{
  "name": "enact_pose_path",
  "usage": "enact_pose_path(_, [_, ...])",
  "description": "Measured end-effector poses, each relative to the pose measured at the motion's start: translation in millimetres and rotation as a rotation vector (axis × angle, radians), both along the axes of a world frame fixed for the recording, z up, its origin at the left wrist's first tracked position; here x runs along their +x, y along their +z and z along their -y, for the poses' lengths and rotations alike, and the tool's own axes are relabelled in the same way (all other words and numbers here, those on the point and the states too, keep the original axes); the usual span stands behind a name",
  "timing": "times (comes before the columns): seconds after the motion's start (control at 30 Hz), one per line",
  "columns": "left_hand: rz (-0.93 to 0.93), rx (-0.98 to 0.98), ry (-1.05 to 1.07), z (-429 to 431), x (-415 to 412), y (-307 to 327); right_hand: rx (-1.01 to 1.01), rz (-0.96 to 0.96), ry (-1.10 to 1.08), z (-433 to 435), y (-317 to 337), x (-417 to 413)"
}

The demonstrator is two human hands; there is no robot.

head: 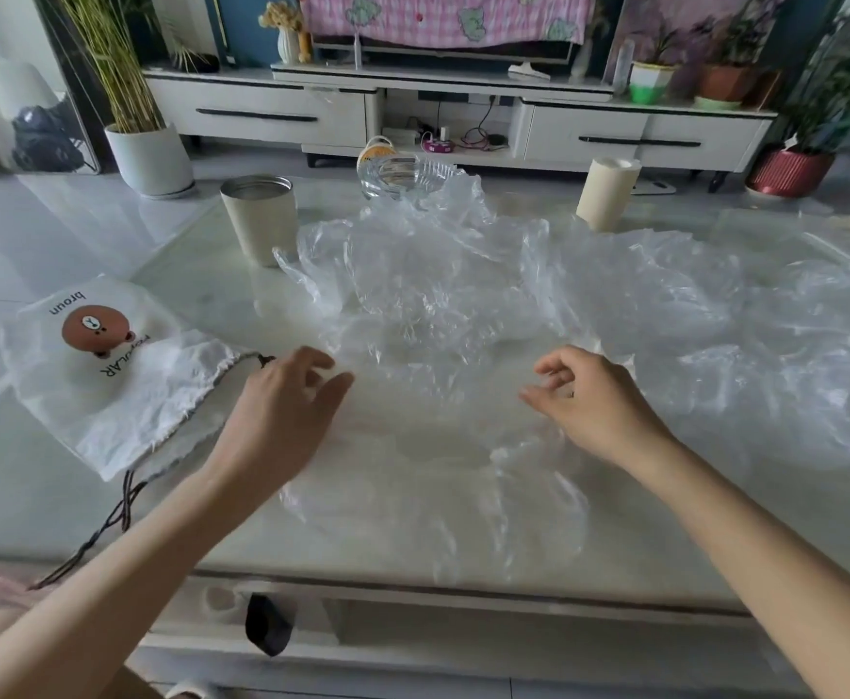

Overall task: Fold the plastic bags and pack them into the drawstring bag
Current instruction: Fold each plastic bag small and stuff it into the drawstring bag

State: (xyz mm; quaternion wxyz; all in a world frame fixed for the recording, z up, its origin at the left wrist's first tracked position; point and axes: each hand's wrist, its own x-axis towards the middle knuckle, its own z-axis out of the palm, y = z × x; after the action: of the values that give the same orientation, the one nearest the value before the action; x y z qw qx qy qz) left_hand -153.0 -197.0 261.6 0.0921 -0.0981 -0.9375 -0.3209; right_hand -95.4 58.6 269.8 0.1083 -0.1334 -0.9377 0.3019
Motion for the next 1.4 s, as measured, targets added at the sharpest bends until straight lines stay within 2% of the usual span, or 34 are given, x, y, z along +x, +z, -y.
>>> enact_pose_path(0.03, [-0.115,-0.073,0.004,0.9,2.7,3.4,0.047,-0.055,-0.004,1.2,4.0,0.9])
enact_pose_path(0.1, [-0.312,-0.062,-0.065,-4.3,15.0,11.3,0.126,-0.275,0.024,16.2,16.1,10.6])
enact_pose_path(0.17, [-0.305,0.007,-0.228,-19.5,31.4,12.8,0.066,-0.356,0.165,45.4,17.5,23.0])
enact_pose_path(0.2, [-0.238,0.007,-0.319,-28.8,37.6,6.9,0.036,-0.316,0.252,61.3,10.7,27.8])
enact_pose_path(0.27, [-0.094,-0.139,-0.421,-41.8,43.4,-13.4,0.078,-0.161,0.384,85.4,-12.0,31.9])
enact_pose_path(0.33, [-0.014,-0.376,-0.422,-40.5,37.7,-31.8,0.248,-0.03,0.407,85.4,-33.5,26.2])
enact_pose_path(0.37, [-0.001,-0.422,-0.41,-37.6,34.0,-36.6,0.337,0.014,0.395,78.8,-38.4,21.9])
enact_pose_path(0.43, [-0.01,-0.431,-0.4,-30.7,29.3,-40.4,0.445,0.099,0.375,63.6,-43.5,16.1])
enact_pose_path(0.53, [0.007,-0.467,-0.42,-21.6,31.1,-39.9,0.49,0.169,0.406,45.1,-41.8,20.6])
enact_pose_path(0.63, [0.007,-0.522,-0.412,-11.0,32.8,-37.2,0.485,0.22,0.419,28.9,-40.2,26.4])
enact_pose_path(0.7, [0.002,-0.486,-0.422,-5.4,30.3,-37.1,0.496,0.234,0.421,22.4,-40.2,29.1])
enact_pose_path(0.8, [-0.032,-0.272,-0.412,-3.2,31.9,-32.4,0.474,0.168,0.405,23.4,-36.3,32.0])
enact_pose_path(0.87, [-0.075,-0.087,-0.382,-7.7,41.2,-22.7,0.441,0.034,0.396,34.3,-29.1,35.5])
enact_pose_path(0.93, [-0.131,0.011,-0.42,-18.1,57.0,-14.8,0.315,-0.09,0.409,53.0,-21.7,42.3])
enact_pose_path(0.97, [-0.156,0.007,-0.455,-23.8,64.4,-14.3,0.262,-0.086,0.434,62.3,-20.3,44.9])
enact_pose_path(1.03, [-0.209,-0.099,-0.498,-31.8,75.0,-24.5,0.297,-0.023,0.501,77.9,-27.4,48.3])
enact_pose_path(1.17, [-0.158,-0.278,-0.466,-26.5,74.9,-46.9,0.441,0.105,0.39,83.9,-47.0,47.3])
enact_pose_path(1.23, [-0.171,-0.34,-0.471,-18.6,71.5,-52.0,0.47,0.066,0.372,84.4,-51.6,45.8])
enact_pose_path(1.3, [-0.192,-0.389,-0.478,-13.0,71.3,-52.7,0.396,0.018,0.413,83.8,-49.6,45.2])
enact_pose_path(1.4, [-0.192,-0.391,-0.497,-9.4,70.6,-51.8,0.149,-0.11,0.41,77.3,-36.7,47.9])
